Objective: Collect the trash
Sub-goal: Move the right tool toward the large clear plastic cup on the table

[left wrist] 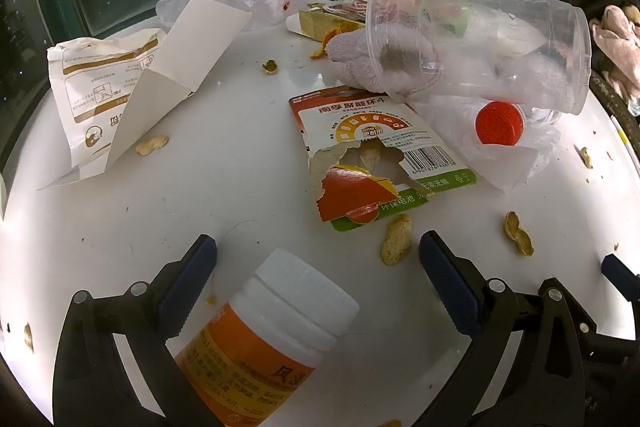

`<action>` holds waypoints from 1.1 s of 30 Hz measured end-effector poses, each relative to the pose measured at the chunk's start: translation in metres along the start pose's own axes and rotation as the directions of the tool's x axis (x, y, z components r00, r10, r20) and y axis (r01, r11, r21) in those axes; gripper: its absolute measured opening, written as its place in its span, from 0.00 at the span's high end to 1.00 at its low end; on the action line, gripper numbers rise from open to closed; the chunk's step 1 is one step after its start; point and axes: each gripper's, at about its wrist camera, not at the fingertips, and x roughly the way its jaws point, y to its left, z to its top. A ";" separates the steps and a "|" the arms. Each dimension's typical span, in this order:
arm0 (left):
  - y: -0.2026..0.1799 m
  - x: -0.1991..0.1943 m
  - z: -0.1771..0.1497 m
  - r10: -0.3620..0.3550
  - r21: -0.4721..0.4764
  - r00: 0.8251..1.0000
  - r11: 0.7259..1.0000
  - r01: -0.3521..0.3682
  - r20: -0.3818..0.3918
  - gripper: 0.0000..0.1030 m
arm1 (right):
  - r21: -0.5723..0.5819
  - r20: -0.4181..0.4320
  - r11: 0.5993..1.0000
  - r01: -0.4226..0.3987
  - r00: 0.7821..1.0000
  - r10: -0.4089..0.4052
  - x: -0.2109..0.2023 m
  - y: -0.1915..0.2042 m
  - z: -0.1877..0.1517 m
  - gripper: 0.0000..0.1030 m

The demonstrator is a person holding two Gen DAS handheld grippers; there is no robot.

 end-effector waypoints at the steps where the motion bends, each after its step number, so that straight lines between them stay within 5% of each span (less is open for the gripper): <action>1: 0.000 0.000 0.000 -0.001 -0.001 1.000 1.000 0.001 -0.002 0.05 | -0.009 0.000 1.000 -0.005 1.000 0.005 0.000 0.000 -0.001 0.06; 11: 0.001 -0.002 0.000 -0.004 0.004 1.000 1.000 0.004 -0.024 0.05 | -0.130 -0.075 0.987 -0.095 0.993 0.086 0.007 -0.006 0.011 0.06; 19: 0.000 -0.001 -0.002 0.012 -0.023 0.997 1.000 -0.013 -0.076 0.05 | -0.277 -0.196 0.938 -0.208 0.968 0.156 0.013 -0.018 0.023 0.06; 33: 0.000 0.008 0.009 0.005 -0.019 0.969 1.000 -0.010 -0.248 0.05 | -0.324 -0.334 0.917 -0.233 0.935 0.119 0.024 -0.010 0.050 0.06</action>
